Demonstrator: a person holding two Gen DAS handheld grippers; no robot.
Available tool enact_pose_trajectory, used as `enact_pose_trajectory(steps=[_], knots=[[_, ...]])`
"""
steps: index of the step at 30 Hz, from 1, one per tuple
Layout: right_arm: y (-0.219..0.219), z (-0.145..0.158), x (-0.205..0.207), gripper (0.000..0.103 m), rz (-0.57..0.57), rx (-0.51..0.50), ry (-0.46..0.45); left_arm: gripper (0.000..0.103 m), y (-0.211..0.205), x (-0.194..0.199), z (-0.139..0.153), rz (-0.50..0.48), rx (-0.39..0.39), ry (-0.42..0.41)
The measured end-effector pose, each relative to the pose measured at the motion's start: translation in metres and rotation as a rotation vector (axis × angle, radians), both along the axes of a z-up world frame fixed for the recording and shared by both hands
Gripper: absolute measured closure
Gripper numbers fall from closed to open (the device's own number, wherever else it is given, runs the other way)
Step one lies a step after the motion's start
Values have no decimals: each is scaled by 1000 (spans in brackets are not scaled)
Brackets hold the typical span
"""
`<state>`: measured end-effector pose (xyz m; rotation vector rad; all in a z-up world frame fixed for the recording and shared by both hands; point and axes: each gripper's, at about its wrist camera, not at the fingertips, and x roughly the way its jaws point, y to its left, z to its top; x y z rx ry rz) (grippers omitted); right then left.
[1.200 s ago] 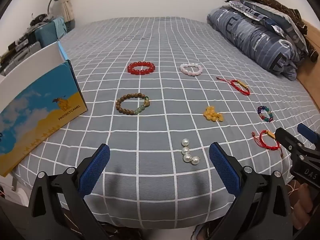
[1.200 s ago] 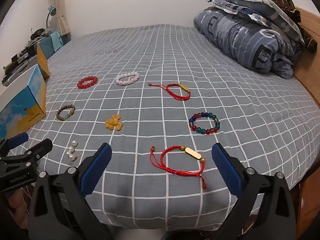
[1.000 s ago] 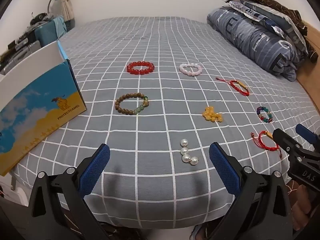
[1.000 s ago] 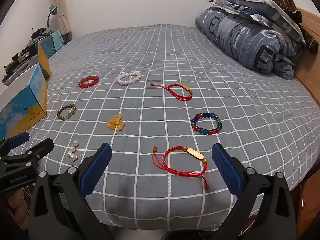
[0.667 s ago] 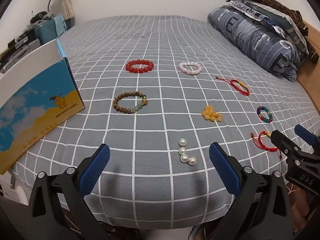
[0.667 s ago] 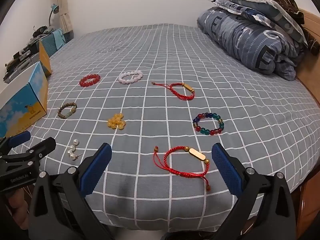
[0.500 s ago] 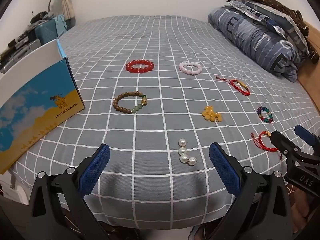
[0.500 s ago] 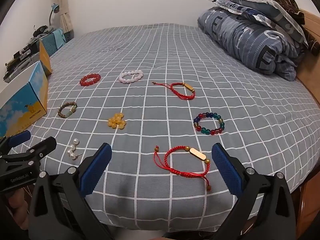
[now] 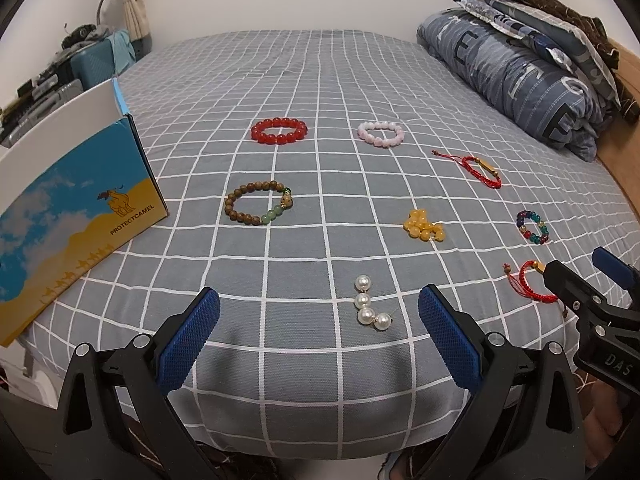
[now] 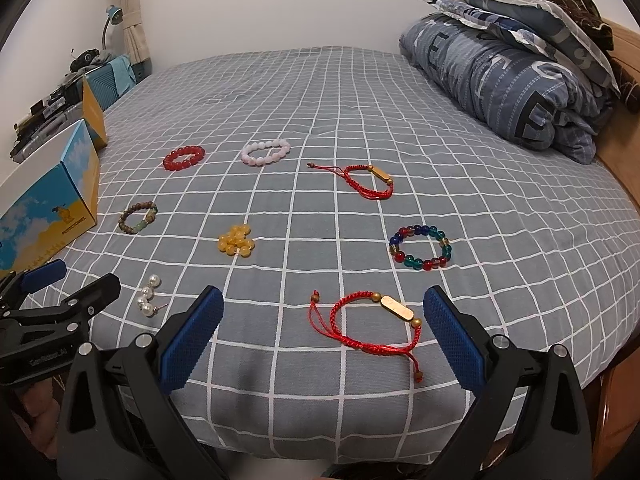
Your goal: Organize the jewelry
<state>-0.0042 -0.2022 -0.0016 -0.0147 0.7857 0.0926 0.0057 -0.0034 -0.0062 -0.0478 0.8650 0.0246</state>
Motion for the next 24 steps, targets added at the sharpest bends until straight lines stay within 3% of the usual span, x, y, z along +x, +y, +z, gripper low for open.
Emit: enact_pose_trajectory(steps=[24], knots=[[2, -2, 1, 7, 3, -3, 4, 5, -4, -4, 4, 2, 2, -16]])
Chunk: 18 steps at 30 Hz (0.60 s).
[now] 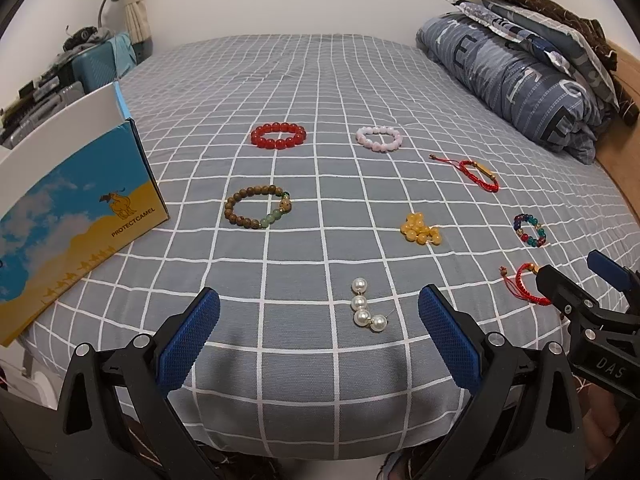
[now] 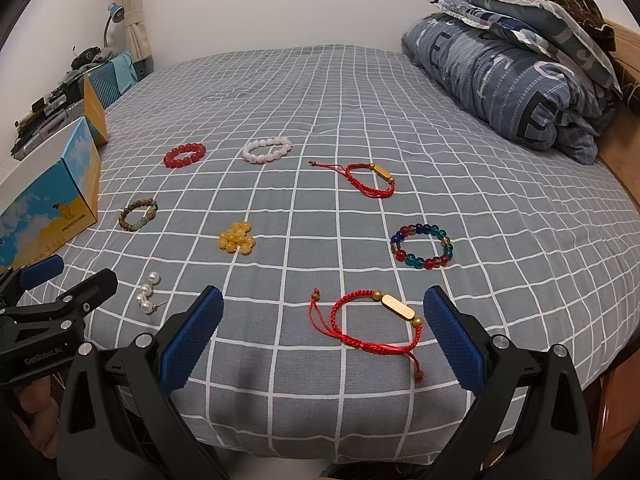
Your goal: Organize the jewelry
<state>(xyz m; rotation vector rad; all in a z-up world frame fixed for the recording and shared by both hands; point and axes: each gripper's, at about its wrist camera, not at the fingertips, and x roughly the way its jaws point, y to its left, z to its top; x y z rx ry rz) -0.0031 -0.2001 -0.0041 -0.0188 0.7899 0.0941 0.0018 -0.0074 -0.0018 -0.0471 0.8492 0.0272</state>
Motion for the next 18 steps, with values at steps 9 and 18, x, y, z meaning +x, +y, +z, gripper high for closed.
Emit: enact_pose_trajectory(steps=[9, 18], knots=[[-3, 0, 0, 7, -4, -2, -2, 5, -2, -2, 1, -8, 13, -18], [-3, 0, 0, 7, -5, -1, -6, 5, -1, -3, 5, 8, 21, -29]])
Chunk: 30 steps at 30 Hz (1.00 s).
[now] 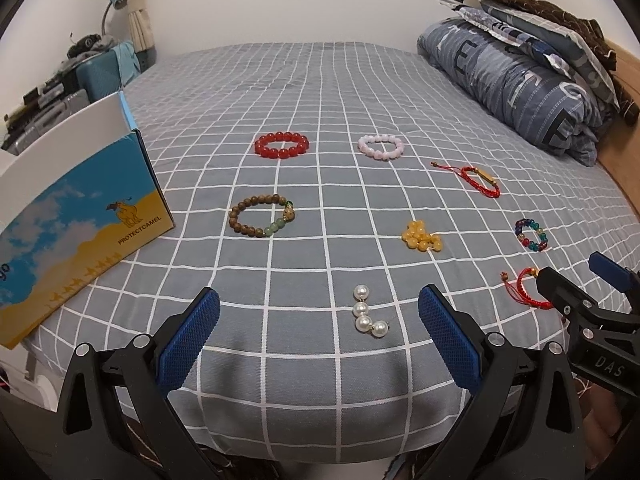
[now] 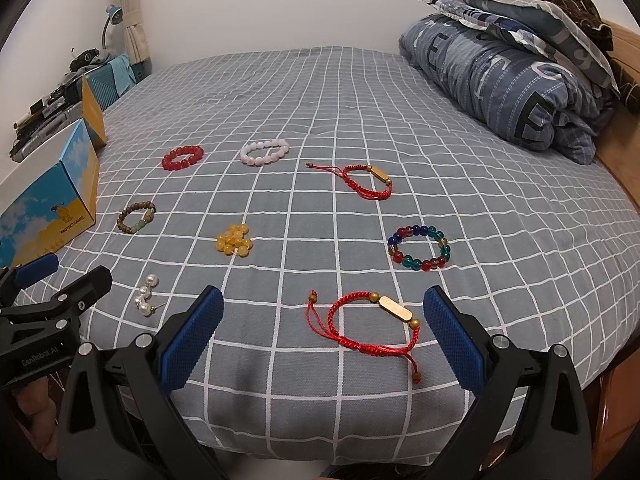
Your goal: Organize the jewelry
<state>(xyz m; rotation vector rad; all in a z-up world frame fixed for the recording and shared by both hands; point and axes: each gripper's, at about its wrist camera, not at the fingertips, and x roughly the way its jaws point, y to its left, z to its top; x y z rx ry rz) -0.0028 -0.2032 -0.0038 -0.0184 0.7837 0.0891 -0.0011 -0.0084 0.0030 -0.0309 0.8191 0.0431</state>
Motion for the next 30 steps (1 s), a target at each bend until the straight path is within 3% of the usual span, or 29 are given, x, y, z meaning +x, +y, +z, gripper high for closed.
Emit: enact_pose_trajectory(steps=[22, 30], knots=[[1, 1, -1, 7, -3, -1, -3, 5, 1, 0, 1, 4, -16, 2], [-5, 33, 8, 7, -14, -3, -38, 5, 6, 11, 24, 21, -12, -15]])
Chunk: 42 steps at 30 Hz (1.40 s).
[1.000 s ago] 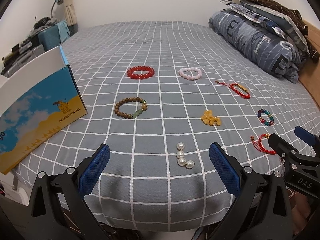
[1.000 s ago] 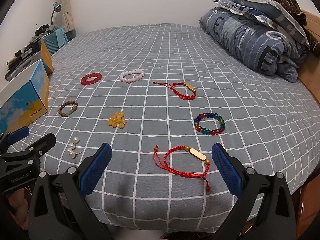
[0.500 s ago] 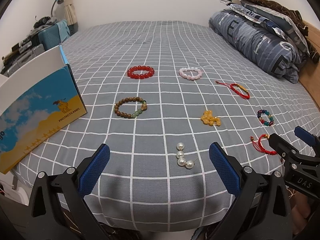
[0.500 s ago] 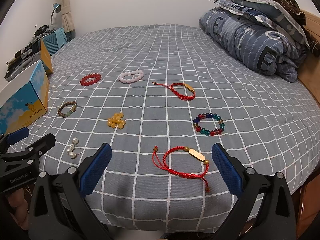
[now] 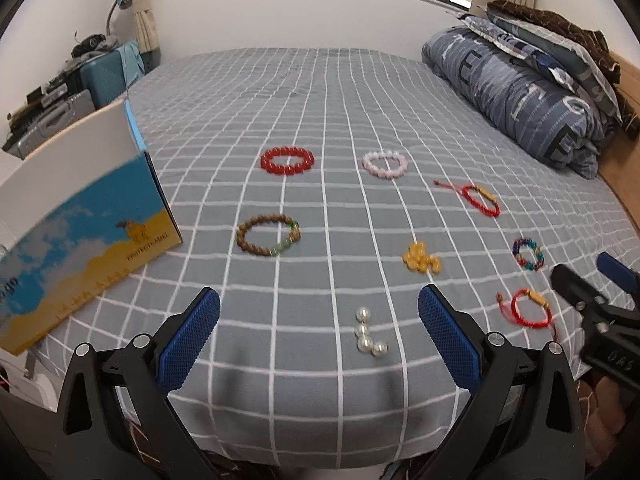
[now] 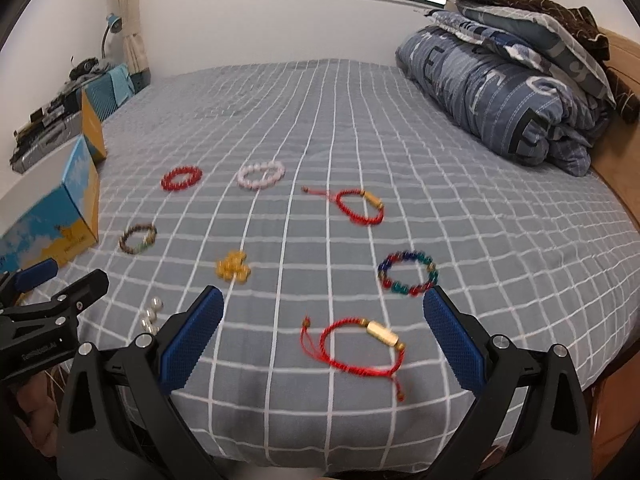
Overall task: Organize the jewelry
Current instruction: 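Grasp the wooden bead bracelet with left tool while right tool grasps multicolour bracelet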
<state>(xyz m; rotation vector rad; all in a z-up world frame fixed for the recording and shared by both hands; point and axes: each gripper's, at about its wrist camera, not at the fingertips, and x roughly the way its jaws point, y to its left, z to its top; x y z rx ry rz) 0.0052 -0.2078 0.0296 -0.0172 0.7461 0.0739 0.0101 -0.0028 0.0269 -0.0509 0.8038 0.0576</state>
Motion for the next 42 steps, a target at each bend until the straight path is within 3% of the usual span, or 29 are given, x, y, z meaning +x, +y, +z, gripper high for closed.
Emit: enact_pose_trajectory(steps=[9, 16, 20, 26, 34, 37, 42], knots=[[-17, 24, 53, 7, -67, -60, 27, 5, 19, 58, 8, 38, 18, 57], [-40, -27, 123, 7, -119, -28, 215, 5, 40, 114, -24, 76, 1, 156], [-59, -62, 137, 7, -157, -7, 285, 5, 52, 131, -52, 97, -21, 207], [-76, -91, 148, 7, -186, 9, 348, 6, 55, 144, -85, 99, -10, 274], [-80, -104, 151, 7, -192, 11, 380, 7, 55, 140, -90, 101, 2, 275], [-77, -105, 149, 12, -186, 13, 390, 17, 51, 138, -89, 89, 5, 281], [-74, -103, 151, 28, -170, 22, 398, 46, 44, 132, -84, 63, -4, 285]])
